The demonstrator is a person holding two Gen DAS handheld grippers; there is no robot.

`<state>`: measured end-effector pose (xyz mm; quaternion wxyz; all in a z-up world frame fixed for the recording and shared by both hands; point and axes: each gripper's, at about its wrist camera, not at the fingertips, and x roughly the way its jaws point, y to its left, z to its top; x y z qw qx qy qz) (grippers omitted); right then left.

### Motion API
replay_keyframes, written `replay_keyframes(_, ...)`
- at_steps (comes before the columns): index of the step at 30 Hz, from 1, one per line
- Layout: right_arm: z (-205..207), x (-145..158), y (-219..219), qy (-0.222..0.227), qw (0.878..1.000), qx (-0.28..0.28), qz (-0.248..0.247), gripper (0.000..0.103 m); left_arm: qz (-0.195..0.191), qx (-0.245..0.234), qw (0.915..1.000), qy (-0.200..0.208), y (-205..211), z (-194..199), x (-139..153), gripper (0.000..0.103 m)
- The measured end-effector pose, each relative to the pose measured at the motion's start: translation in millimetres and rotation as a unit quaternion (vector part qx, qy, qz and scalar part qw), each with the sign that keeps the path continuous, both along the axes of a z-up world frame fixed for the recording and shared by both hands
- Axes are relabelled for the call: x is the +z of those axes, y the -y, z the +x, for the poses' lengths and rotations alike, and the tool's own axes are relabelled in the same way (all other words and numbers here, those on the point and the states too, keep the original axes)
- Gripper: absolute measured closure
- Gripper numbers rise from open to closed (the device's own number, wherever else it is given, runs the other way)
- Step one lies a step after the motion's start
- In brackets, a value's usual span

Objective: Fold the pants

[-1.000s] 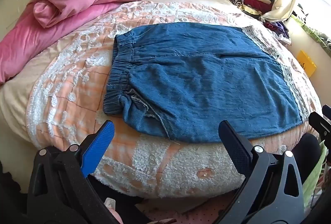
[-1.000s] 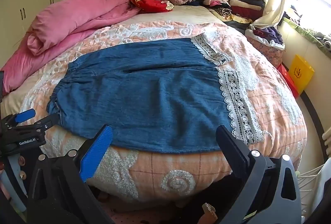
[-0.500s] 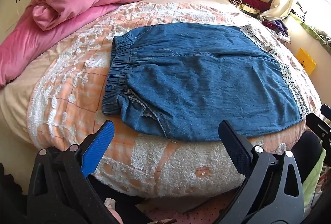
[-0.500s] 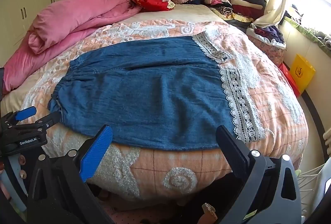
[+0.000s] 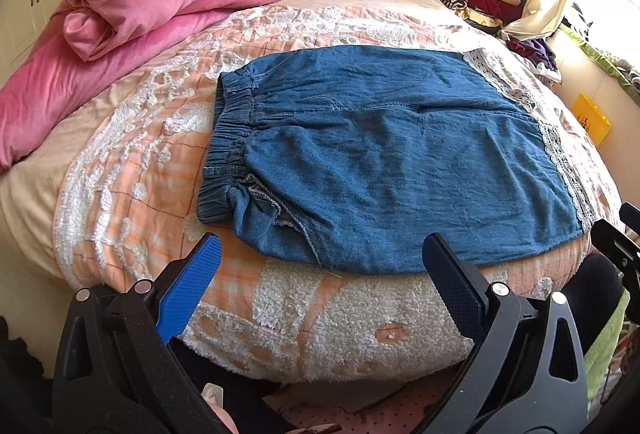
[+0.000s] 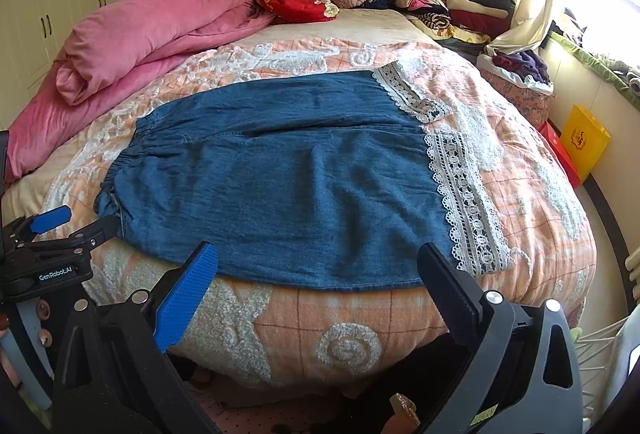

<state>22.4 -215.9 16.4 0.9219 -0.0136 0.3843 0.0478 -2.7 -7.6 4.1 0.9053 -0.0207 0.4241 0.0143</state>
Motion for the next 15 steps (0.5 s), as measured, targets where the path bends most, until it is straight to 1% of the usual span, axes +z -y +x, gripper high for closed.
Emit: replay_keyframes(15,-0.6,-0.1,-0.6,-0.001,1.0,0.0,0.0,0.004,0.001,0.0,1.0,0.0,0.8,-0.7,-0.2,0.008)
